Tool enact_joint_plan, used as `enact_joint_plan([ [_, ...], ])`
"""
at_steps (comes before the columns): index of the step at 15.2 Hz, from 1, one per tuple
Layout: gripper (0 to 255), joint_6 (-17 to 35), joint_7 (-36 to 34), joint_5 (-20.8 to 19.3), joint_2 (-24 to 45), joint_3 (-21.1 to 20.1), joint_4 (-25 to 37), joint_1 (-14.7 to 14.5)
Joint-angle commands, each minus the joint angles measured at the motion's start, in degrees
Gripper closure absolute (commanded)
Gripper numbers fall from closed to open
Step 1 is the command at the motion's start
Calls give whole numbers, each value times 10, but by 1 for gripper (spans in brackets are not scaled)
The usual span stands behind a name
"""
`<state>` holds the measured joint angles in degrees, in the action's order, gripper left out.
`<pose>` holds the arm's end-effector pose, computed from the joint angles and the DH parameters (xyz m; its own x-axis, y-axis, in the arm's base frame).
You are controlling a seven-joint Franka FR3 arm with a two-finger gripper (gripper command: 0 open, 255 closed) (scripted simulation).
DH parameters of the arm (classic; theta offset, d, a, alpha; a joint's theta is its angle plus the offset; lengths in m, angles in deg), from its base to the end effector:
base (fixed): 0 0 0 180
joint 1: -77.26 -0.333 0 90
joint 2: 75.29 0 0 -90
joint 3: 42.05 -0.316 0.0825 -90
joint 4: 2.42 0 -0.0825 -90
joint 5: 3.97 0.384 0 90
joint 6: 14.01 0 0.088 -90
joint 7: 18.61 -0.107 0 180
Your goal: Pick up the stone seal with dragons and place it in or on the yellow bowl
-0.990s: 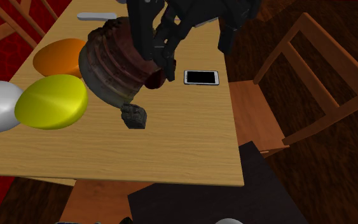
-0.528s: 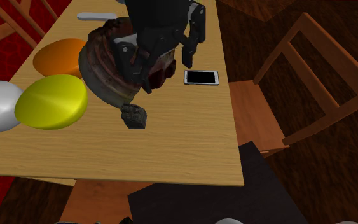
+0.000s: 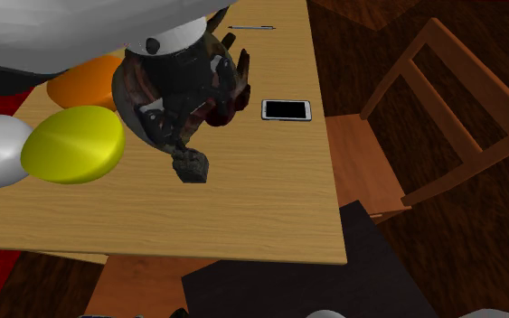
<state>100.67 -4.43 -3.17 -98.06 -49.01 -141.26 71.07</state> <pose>0.4091 0.0981 0.4513 0.8953 0.4442 -0.0342 0.4451 -0.8951 0.0268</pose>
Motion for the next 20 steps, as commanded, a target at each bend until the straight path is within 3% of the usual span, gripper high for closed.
enact_joint_plan([
  [1,0,37,7,-3,39,-8,6,-7],
  [8,0,146,22,-27,173,-37,34,-27],
  [16,0,208,14,-40,212,-37,11,-26],
  [20,0,208,14,-40,212,-37,11,-26],
])
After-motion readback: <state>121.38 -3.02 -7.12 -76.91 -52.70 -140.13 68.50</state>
